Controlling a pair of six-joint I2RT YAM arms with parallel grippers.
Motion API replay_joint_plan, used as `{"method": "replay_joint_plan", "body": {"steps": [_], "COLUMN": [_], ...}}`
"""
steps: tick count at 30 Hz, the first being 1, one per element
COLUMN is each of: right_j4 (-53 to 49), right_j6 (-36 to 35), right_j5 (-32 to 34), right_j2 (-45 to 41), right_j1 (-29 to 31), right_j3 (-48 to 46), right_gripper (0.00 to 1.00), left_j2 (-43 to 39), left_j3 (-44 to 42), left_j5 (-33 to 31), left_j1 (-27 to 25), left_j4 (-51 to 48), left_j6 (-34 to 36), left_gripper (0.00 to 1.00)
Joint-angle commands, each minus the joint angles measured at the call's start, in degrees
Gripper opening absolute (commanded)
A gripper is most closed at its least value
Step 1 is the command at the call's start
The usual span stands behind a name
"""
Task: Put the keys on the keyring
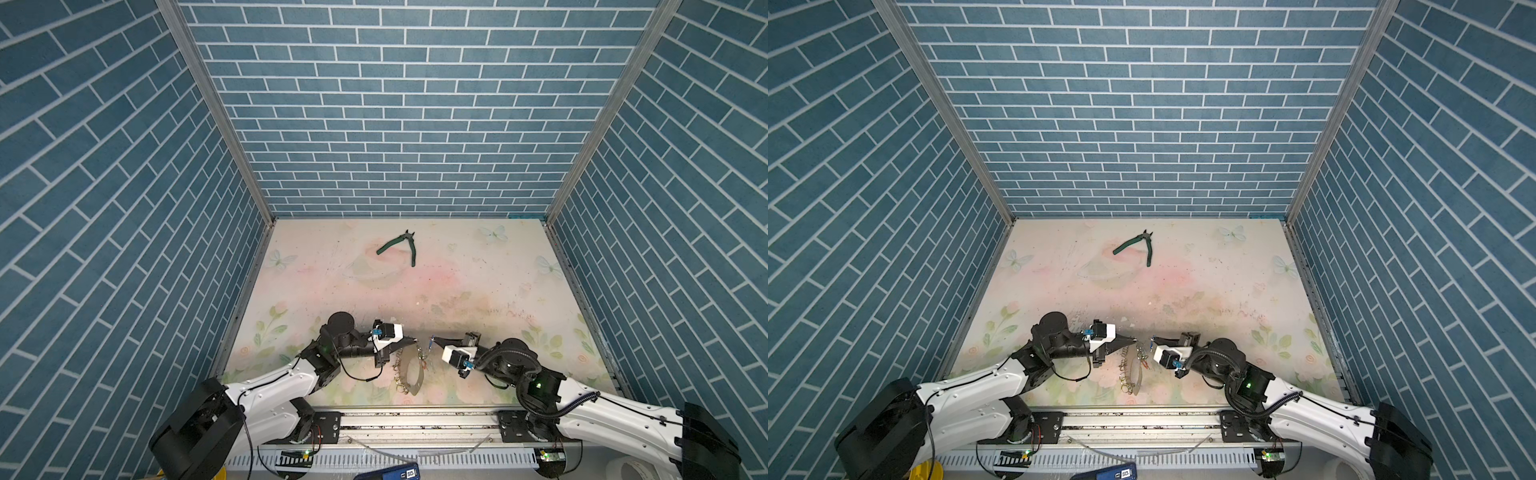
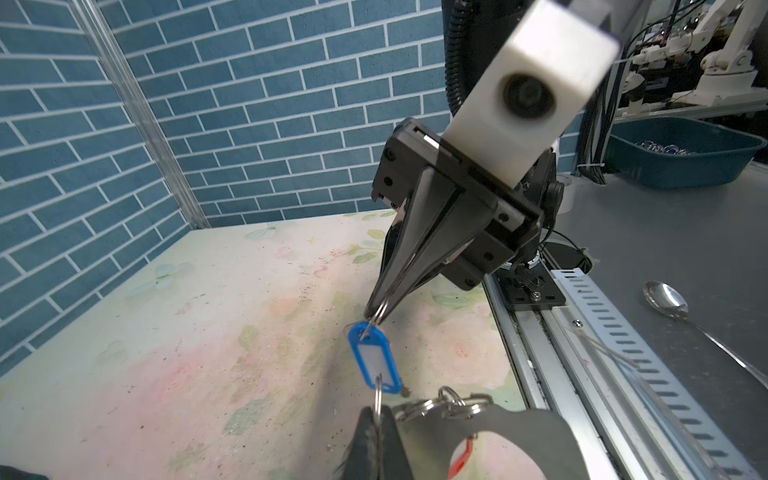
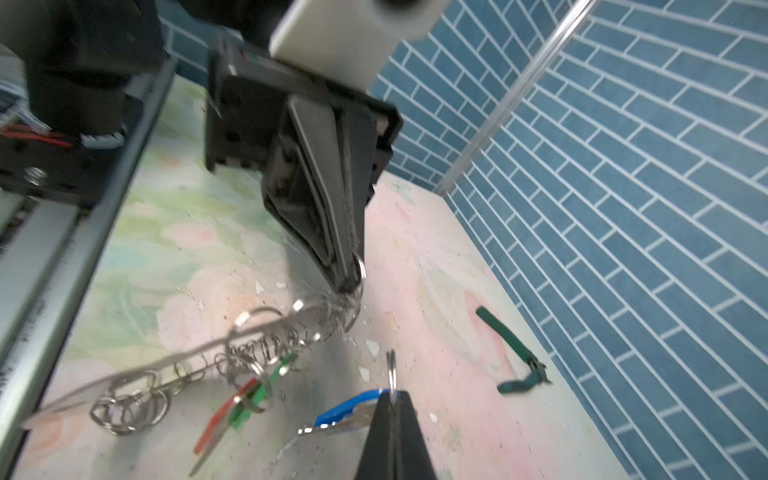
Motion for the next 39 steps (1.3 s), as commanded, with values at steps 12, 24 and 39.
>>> {"method": "replay_joint_plan", "body": {"steps": [12, 24, 39], "right_j4": [10.4, 17.8, 13.3], "right_j6": [-3.2, -4.9, -2.5], "right_j5": [19.1, 25.4, 23.1], "right_j2": [11.4, 14.9, 13.2], "right_j1": [6.3, 7.2, 7.9], "right_j3": [6.5, 5.7, 4.2], "right_gripper": [0.00, 0.00, 0.00], "left_j2": [6.4, 8.5, 7.5], "left_j3": [14.2, 16.9, 15.8], "left_j5": [-5.9, -3.3, -2.6], "left_j1": [0.3, 1.2, 2.5], "left_j4": [-19.5, -23.7, -19.1], "left_j6": [-13.1, -17.2, -21.2], "left_gripper": [0.00, 0.00, 0.00]}}
